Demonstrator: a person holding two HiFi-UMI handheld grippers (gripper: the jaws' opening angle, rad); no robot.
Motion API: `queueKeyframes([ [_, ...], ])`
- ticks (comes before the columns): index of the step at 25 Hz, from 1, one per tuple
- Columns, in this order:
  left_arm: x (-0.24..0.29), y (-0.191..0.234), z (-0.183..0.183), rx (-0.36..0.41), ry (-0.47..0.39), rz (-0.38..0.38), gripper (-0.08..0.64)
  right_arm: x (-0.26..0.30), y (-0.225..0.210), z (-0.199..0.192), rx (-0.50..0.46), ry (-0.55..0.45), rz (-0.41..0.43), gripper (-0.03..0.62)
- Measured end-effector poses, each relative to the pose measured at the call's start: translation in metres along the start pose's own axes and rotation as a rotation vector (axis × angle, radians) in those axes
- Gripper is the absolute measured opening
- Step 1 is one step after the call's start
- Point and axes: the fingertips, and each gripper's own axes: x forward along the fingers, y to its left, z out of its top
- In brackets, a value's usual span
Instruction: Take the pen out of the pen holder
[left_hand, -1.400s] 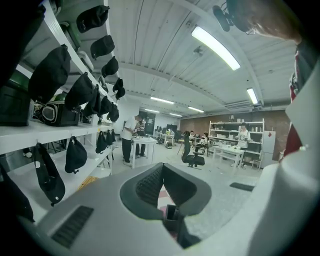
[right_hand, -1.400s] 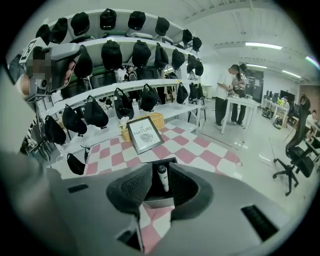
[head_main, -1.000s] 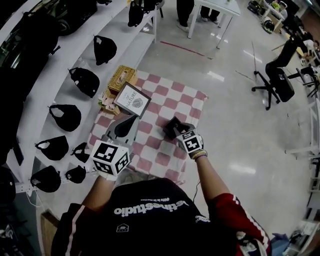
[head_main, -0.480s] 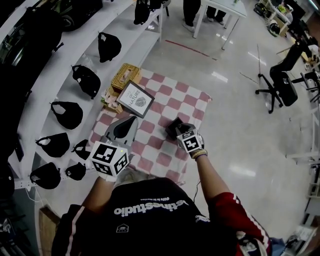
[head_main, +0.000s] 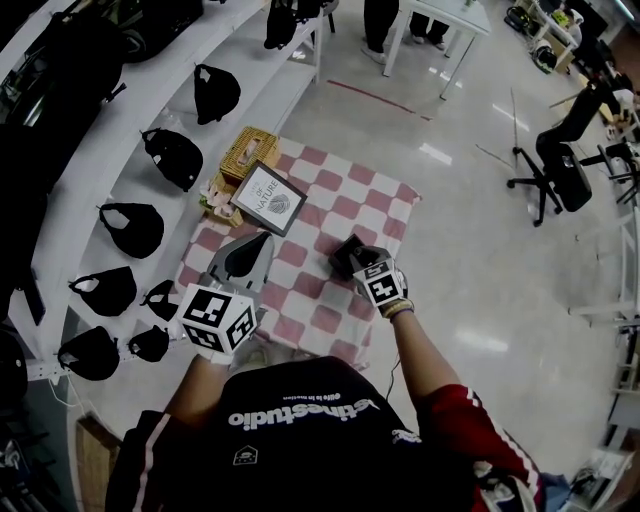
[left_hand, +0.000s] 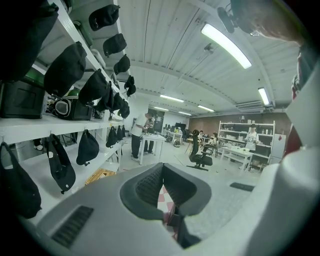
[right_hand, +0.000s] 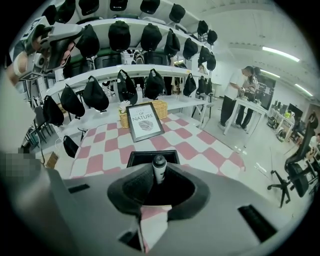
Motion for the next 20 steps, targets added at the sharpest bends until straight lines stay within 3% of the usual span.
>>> queueKeyframes([
  [11,-0.012,0.010,0.008,-0.037,-0.050,-0.013,0.005,-0.022,0.006,0.022,0.003,-0.042,-0.030,0.081],
  [20,-0.021,0.001,0.013,-0.030,-0.059,-0.078,0.005,-0.057,0.018,0.047,0.051,-0.105,-0.079,0.081],
])
